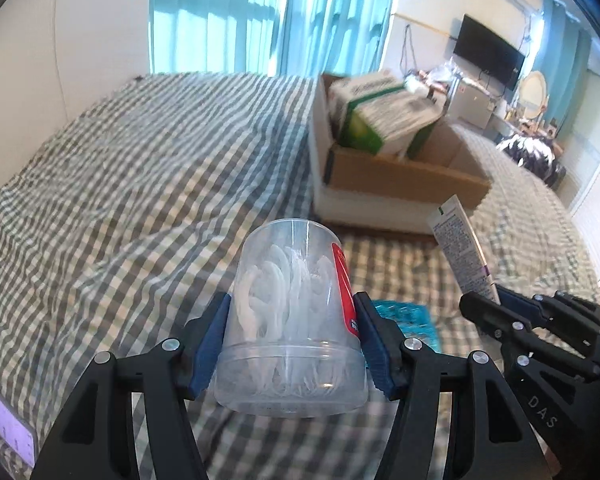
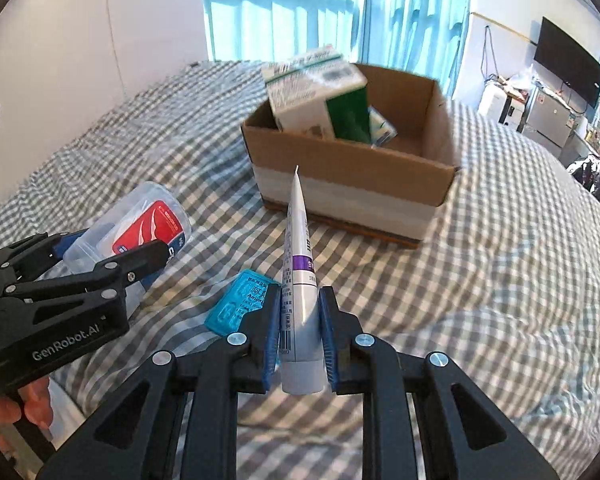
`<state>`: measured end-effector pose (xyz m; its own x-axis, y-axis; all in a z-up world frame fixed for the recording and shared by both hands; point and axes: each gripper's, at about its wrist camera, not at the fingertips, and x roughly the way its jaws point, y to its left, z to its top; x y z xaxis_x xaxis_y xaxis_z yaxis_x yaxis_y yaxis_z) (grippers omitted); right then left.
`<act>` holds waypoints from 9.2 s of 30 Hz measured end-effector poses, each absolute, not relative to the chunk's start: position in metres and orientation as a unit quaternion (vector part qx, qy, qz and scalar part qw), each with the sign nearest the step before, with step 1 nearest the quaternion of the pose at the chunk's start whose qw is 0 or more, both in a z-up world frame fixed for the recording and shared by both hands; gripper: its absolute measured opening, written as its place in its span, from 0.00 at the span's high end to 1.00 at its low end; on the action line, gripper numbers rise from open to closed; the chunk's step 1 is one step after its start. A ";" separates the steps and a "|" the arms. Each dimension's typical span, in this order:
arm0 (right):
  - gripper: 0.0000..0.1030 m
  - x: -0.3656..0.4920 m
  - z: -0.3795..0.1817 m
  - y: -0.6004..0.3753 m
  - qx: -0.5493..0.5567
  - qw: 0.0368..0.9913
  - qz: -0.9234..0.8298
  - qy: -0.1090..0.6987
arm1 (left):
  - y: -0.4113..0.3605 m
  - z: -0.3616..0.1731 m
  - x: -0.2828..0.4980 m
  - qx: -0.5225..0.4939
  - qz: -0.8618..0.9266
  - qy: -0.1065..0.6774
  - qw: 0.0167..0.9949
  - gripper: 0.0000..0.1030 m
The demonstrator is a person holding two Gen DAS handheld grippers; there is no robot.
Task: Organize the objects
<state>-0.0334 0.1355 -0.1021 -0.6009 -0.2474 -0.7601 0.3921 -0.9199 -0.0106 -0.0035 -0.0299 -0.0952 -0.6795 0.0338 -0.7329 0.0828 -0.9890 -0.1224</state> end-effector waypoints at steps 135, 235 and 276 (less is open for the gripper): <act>0.36 -0.084 -0.194 0.136 0.527 0.237 -0.813 0.068 | -0.036 -0.137 -0.026 0.415 -0.906 -0.015 0.077 0.00; 0.17 -0.154 0.099 0.173 0.241 0.091 -0.966 0.030 | -0.020 0.098 -0.109 0.217 -0.975 0.016 0.039 0.00; 0.00 -0.054 -0.004 0.201 0.218 0.060 -0.974 0.024 | -0.006 -0.001 -0.022 0.210 -0.978 0.009 0.000 0.00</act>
<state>-0.0537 0.2007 -0.0042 -0.8974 -0.1066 -0.4282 0.1278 -0.9916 -0.0211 -0.0223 -0.0060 -0.0014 -0.9118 0.0043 -0.4105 0.0029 -0.9999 -0.0169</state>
